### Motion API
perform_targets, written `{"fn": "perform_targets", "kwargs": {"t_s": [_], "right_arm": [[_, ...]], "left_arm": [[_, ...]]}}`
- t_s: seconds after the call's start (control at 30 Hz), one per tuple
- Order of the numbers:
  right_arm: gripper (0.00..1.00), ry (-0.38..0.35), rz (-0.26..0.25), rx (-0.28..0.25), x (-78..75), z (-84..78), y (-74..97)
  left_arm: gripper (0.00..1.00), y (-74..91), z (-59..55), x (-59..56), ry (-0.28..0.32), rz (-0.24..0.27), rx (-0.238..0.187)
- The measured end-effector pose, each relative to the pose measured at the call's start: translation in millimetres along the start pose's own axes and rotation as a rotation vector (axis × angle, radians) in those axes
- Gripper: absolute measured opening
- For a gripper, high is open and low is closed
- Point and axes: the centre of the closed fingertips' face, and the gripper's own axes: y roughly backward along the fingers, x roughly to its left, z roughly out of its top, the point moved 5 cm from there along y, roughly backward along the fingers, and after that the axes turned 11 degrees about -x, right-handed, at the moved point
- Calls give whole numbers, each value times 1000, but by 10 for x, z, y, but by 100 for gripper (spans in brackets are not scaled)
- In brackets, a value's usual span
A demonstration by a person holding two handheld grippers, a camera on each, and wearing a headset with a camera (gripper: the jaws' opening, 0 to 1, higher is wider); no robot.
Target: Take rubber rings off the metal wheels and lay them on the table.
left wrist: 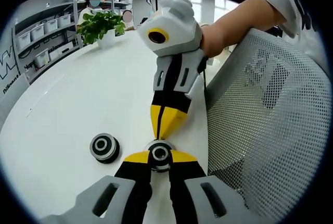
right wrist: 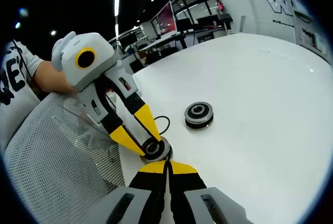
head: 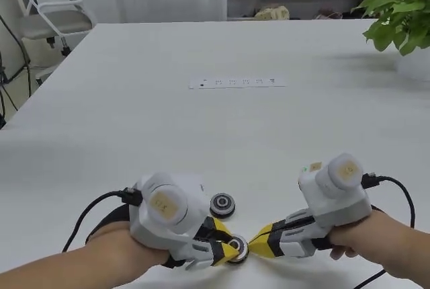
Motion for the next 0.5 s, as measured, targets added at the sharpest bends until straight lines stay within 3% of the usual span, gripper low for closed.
{"fn": "perform_targets", "kwargs": {"t_s": [0.27,0.5], "right_arm": [[0,-74,15,-48,3,44,17],[0,-106,22,-59,14,45,14]], "left_arm": [[7,-10,7,6,-3,-2,-2],[7,-11,10,6,-3,2,0]]}}
